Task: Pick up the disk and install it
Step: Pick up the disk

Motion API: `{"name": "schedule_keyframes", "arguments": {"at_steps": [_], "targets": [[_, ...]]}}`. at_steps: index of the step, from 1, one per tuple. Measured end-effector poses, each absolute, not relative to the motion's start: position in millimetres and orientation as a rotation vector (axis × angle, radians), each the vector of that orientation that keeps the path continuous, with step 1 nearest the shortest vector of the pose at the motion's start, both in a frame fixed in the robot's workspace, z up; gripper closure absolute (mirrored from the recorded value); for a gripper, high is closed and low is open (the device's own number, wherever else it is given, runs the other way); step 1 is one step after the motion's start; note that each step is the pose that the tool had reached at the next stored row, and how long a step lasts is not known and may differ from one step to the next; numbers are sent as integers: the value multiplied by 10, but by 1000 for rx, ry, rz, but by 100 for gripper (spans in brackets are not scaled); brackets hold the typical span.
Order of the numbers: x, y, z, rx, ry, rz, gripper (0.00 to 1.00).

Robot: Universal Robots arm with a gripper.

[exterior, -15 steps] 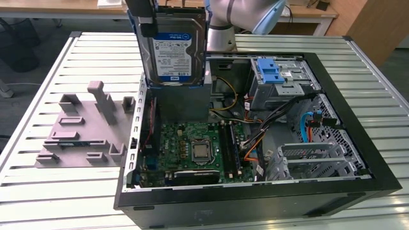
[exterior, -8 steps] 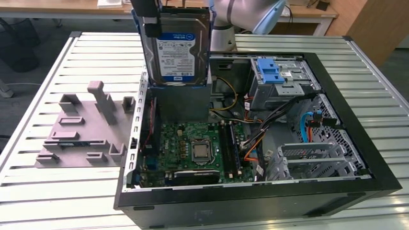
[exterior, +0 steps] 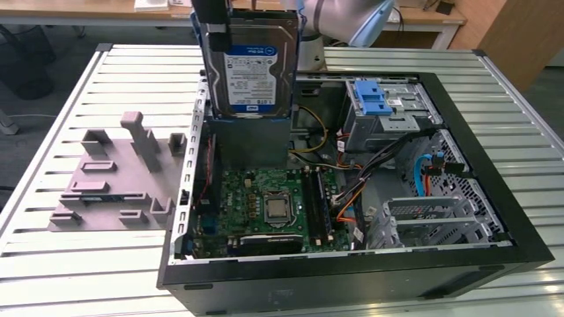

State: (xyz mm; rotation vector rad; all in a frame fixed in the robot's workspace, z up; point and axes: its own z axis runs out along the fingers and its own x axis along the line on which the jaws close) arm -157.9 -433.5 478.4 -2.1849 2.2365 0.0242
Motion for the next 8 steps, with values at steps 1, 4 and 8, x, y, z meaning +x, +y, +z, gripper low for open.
{"name": "schedule_keyframes", "arguments": {"at_steps": [1,4,8], "targets": [[-1563,-4335,4784,-2185,2236,24,64],[-1513,-4335,4784,-2185,2236,24,64],[-1444,-4335,4784,-2185,2236,24,64]]}}
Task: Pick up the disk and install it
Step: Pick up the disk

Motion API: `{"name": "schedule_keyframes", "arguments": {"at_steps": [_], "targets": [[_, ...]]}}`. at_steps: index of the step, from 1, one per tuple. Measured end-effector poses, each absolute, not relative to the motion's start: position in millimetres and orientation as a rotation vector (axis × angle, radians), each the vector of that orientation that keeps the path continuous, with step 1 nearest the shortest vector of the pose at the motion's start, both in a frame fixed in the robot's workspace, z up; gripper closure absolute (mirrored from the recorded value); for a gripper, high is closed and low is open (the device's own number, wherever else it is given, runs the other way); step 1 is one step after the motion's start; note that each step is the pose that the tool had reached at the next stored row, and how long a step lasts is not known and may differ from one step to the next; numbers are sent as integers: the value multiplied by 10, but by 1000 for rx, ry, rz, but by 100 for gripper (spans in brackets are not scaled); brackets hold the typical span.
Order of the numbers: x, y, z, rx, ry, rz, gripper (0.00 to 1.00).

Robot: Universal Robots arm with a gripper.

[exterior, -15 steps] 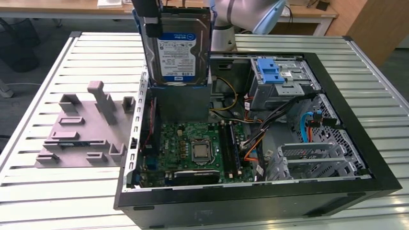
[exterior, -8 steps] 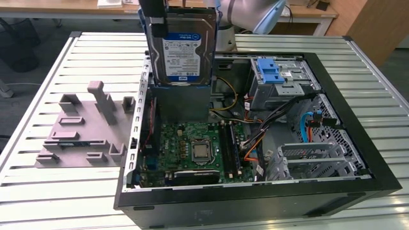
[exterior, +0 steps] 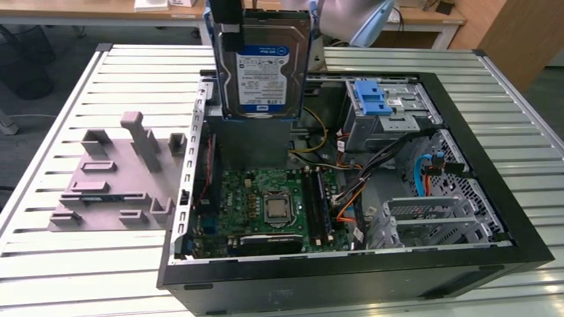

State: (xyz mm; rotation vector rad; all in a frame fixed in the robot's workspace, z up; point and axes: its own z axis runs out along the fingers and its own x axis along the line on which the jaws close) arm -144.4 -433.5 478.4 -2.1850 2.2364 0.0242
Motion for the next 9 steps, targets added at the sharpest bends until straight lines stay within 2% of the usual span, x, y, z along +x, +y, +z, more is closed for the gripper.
{"name": "schedule_keyframes", "arguments": {"at_steps": [9], "targets": [[-1280,-4335,4784,-2185,2236,24,64]]}}
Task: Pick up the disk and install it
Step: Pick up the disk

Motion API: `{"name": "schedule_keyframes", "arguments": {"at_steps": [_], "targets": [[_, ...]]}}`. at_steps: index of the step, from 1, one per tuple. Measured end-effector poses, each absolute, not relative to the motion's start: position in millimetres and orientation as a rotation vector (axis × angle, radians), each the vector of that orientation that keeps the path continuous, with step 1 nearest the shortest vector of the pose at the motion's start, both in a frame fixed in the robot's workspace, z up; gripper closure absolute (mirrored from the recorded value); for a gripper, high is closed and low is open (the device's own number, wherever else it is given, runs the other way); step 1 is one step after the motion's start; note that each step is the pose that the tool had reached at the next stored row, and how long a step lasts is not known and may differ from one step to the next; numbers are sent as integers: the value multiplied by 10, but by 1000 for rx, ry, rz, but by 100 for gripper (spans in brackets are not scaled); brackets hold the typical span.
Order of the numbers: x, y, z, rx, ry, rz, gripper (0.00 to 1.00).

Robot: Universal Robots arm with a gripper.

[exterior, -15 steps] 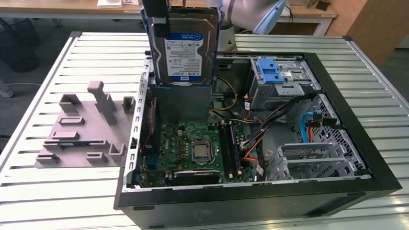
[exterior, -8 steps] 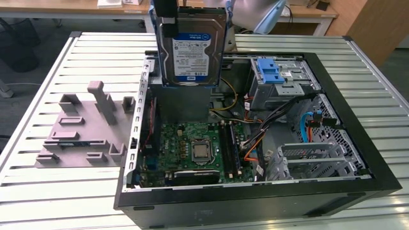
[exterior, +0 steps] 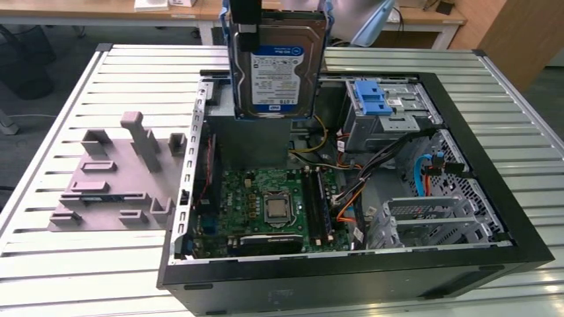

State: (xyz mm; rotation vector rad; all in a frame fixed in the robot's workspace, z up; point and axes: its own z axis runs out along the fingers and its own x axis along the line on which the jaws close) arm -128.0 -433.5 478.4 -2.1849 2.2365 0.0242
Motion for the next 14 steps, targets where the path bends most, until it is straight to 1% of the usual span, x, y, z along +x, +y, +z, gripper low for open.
{"name": "schedule_keyframes", "arguments": {"at_steps": [14], "targets": [[-1062,-4335,4784,-2185,2236,24,64]]}}
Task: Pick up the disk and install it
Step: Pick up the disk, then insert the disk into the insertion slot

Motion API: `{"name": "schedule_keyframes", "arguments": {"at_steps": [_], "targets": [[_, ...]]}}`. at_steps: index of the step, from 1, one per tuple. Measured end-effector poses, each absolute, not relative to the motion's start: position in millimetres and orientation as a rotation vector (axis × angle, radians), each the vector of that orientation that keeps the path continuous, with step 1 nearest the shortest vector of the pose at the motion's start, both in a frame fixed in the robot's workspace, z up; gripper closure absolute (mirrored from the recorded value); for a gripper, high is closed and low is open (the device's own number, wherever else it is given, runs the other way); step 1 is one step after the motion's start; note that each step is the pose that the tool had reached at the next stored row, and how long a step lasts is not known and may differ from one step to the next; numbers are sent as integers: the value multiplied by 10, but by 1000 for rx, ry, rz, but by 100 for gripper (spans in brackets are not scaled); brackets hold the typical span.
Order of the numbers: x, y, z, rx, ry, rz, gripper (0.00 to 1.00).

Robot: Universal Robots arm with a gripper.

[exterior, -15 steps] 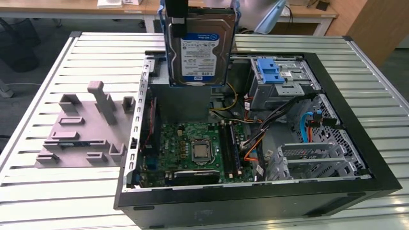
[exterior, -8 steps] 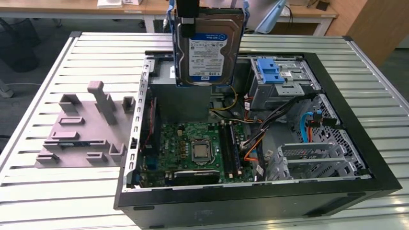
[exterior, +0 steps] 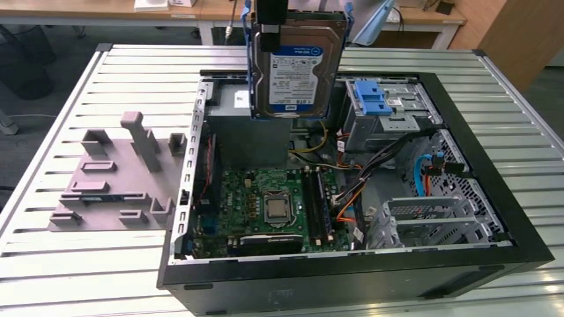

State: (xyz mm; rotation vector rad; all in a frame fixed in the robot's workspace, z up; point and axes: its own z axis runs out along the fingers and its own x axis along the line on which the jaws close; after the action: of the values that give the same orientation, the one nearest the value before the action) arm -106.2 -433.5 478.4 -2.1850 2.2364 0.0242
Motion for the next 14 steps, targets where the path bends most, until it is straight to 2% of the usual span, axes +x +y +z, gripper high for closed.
{"name": "schedule_keyframes", "arguments": {"at_steps": [14], "targets": [[-988,-4335,4784,-2185,2236,24,64]]}}
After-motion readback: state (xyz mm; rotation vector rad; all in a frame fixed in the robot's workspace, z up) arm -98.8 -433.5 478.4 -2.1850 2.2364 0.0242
